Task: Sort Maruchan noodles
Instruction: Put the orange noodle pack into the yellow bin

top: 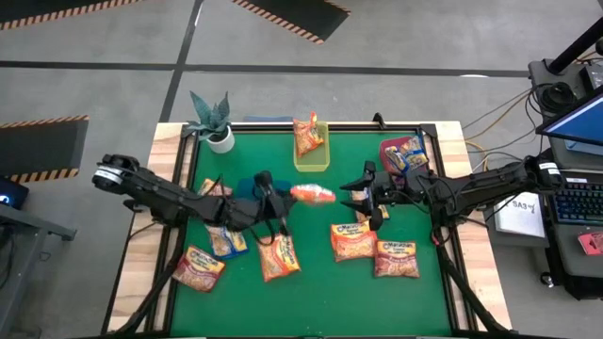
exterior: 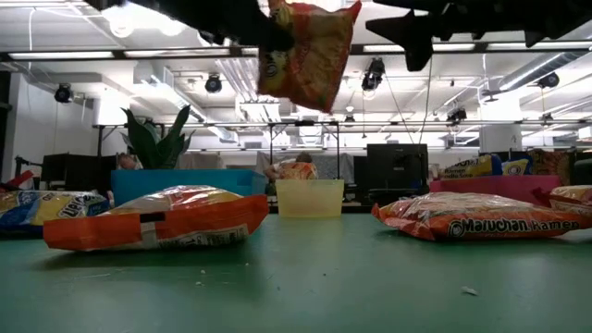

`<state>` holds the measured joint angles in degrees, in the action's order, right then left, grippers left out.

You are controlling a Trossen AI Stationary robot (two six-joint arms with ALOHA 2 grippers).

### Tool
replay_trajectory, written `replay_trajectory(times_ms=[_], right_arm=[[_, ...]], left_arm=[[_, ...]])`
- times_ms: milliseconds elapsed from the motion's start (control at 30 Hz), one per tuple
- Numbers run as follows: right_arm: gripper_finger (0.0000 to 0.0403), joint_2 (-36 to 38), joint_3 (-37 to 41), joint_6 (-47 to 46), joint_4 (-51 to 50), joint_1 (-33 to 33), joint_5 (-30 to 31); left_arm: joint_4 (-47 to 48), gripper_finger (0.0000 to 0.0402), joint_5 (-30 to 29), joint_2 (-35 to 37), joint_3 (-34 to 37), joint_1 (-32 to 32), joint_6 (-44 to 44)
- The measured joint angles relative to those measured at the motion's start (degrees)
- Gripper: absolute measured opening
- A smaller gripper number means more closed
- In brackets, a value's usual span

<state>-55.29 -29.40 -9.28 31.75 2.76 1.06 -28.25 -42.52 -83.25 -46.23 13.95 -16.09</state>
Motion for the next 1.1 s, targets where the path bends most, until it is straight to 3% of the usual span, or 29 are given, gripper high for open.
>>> replay_trajectory(times_ms=[200,400,567,833,1100], right_arm=[[0.0201,0.0,-0.5,0.4,-0.2,0.0,0.0],[0.0201,0.0,-0.4,-0.1,-1.6,0.4,0.0],[0.0201,-0.1,-0.4,-0.2,-1.9,0.8,0.0],[0.0201,-0.1,-0.3,-1.3,-3.6,1.4,0.0],[0.0201,-0.1,-0.3,-1.6,-4.7,1.7,0.0]], left_arm=[[-6.9,0.0018,0.0,-1.1,1.6,-10.1,1.3],[-11.8,0.0018,7.5,-5.9,0.9,-21.3,6.8],[-21.5,0.0018,12.2,-13.4,1.0,-28.0,10.7],[-25.8,0.0018,13.3,-24.5,-2.7,-31.8,14.2],[-25.4,0.0019,9.8,-28.0,-3.8,-32.7,16.0]])
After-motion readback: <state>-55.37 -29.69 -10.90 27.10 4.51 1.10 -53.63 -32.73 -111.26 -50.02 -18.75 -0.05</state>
